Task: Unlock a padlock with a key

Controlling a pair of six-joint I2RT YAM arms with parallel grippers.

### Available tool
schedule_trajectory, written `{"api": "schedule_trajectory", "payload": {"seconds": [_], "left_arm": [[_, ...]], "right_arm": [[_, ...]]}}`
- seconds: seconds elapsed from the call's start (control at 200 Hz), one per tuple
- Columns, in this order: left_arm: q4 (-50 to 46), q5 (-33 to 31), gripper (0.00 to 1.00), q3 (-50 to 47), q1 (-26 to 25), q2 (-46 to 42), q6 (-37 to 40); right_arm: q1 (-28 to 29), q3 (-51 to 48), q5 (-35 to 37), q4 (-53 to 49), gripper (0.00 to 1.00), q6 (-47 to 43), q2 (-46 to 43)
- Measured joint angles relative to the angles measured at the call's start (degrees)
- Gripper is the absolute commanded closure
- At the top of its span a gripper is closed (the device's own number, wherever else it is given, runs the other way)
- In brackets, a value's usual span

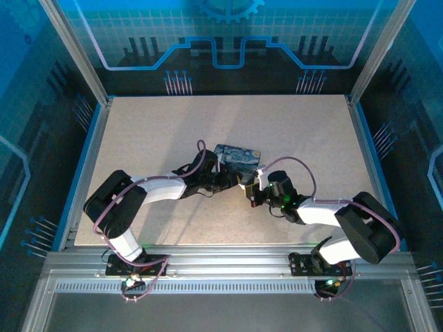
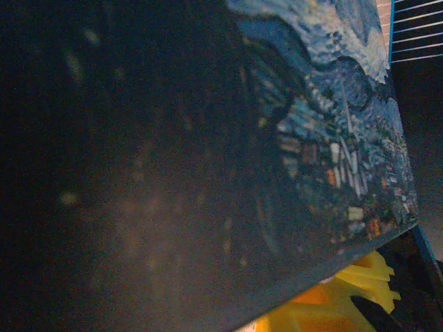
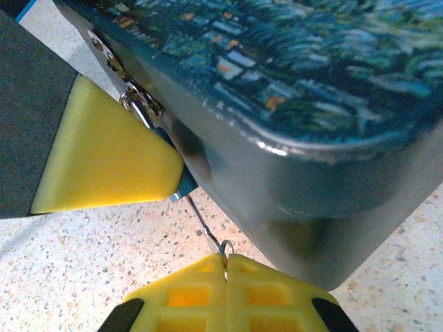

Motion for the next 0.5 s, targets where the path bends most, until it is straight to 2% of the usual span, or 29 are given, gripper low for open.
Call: {"api": "schedule_trajectory", "payload": {"seconds": [0.5], "left_arm": [[-0.4,-0.2,0.84,0.0,0.1,-0.1,0.0]], "right_arm": [[0.0,0.0,0.5,2.2,0.99,-0.4,1.8]]}}
